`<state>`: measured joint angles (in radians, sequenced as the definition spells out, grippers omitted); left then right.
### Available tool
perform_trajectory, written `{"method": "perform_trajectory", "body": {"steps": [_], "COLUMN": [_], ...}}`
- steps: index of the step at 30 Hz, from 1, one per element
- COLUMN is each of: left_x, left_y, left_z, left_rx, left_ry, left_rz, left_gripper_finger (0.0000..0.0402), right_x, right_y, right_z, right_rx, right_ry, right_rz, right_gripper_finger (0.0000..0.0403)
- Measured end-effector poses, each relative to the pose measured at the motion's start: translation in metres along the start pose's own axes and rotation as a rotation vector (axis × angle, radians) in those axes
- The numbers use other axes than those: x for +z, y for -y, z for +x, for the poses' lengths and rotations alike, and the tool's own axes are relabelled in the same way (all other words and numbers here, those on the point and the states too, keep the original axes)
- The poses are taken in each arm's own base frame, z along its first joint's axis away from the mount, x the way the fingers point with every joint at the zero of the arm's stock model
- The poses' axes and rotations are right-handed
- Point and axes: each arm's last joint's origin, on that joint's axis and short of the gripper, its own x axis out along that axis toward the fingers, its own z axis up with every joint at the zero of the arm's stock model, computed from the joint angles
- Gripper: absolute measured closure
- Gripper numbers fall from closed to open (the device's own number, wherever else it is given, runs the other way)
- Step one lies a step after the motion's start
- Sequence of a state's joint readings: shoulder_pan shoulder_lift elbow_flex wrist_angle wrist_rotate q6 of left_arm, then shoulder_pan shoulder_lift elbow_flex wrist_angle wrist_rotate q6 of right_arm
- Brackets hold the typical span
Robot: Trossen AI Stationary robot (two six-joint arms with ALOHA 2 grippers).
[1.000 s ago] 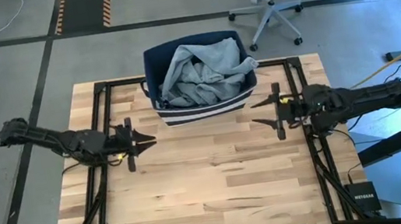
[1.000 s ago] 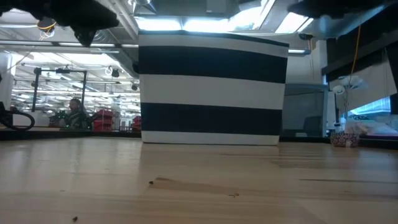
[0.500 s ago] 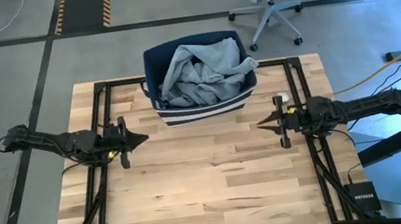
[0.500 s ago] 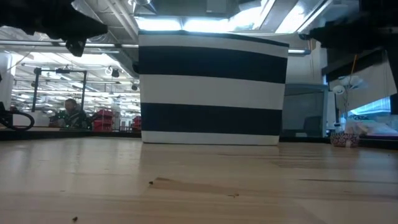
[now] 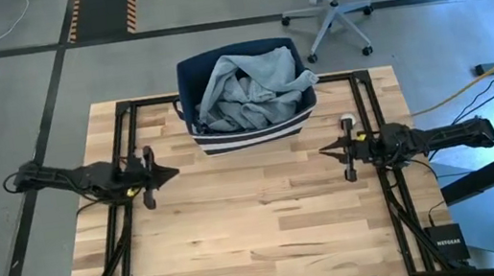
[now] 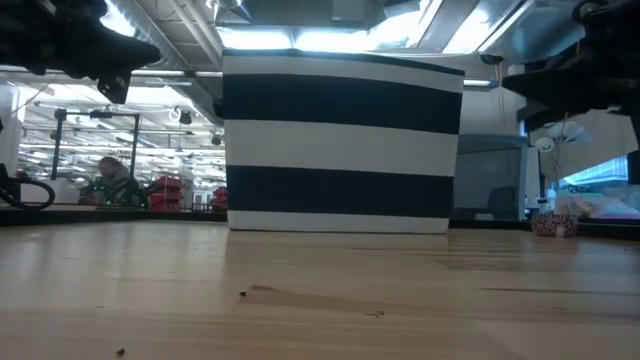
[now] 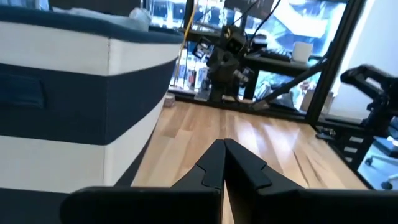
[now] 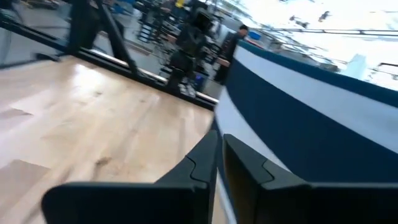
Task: Sort clothes
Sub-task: Return to Home Position
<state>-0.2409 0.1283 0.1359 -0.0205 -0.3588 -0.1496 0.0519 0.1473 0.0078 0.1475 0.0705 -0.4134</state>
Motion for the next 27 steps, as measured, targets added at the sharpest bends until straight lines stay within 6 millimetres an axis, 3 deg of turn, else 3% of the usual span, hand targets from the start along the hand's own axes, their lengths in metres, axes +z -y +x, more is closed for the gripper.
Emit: {"method": "perform_trajectory", "body": {"steps": [5, 14, 23, 27], "left_x": [-0.007, -0.026, -0.023, -0.023], "left_y": [-0.003, -0.004, -0.016, -0.018], "left_z": [-0.007, -0.002, 0.000, 0.000], "left_rx": [-0.007, -0.101, 0.106, 0.132], "left_ry": [0.044, 0.030, 0.073, 0.070], "left_rz": [0.007, -0.012, -0.046, 0.037], "left_gripper_finger": [0.0401, 0.0401, 0.0401, 0.0401], "right_x": [-0.001, -0.007, -0.008, -0.010], "right_y": [0.003, 0.000, -0.001, -0.002], "right_z": [-0.001, -0.001, -0.001, -0.001], "right_rx": [-0.095, -0.062, -0.047, -0.019], "right_ry": [-0.036, -0.098, -0.102, -0.124], "right_rz": [-0.016, 0.002, 0.008, 0.006], "right_gripper_finger": [0.0374, 0.0385, 0.0384, 0.0384]}}
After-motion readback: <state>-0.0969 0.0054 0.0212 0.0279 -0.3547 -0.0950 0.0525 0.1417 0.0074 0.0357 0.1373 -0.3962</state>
